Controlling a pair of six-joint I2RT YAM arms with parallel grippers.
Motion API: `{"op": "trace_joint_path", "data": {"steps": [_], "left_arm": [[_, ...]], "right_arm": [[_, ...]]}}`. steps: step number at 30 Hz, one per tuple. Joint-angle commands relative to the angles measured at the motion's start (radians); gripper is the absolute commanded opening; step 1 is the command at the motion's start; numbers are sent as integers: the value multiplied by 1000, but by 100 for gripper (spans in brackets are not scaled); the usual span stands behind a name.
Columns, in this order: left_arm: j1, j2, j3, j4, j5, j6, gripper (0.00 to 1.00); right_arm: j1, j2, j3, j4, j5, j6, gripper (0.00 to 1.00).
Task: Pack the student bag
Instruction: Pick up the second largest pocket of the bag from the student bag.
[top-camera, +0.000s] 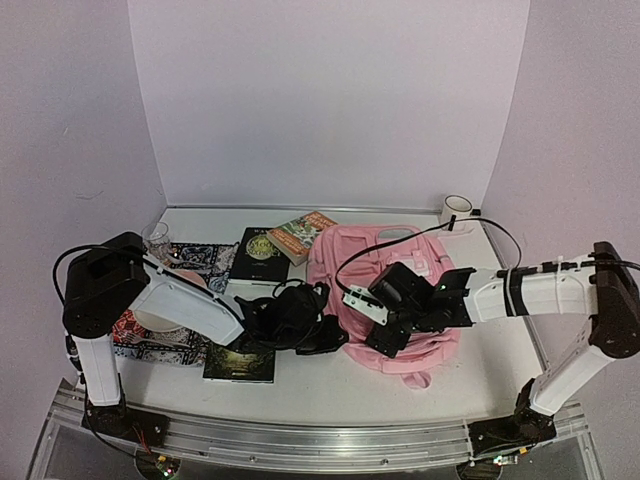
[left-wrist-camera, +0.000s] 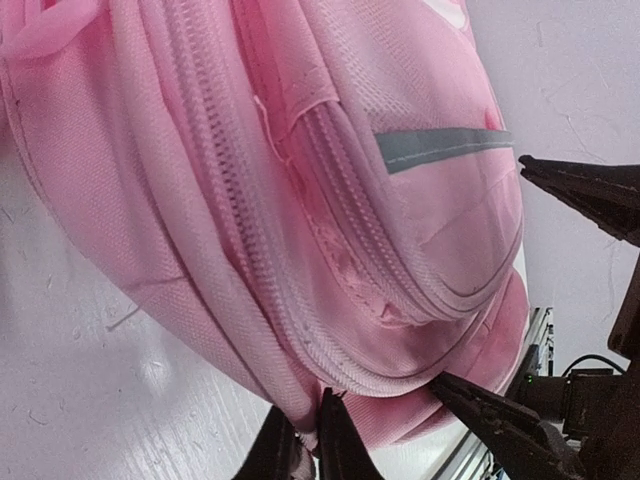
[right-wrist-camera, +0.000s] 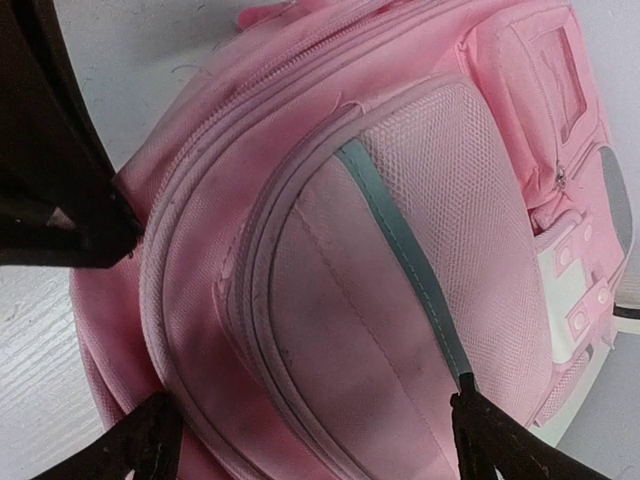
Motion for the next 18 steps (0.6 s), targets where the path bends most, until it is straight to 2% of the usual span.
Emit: {"op": "trace_joint_path", "data": {"steps": [1, 6, 11, 18], "left_arm": [[0, -25, -30, 48, 13, 21, 1], [0, -29, -34, 64, 34, 31, 0], [0, -39, -51, 71, 57, 40, 0], [-2, -58, -90, 74, 65, 37, 0]], "right_arm": [[-3, 41, -15, -14, 0, -26, 96], [-3, 95, -10, 2, 112, -23, 97], [-2, 145, 4, 29, 208, -19, 95], [-5, 56, 21, 38, 258, -5, 79]]}}
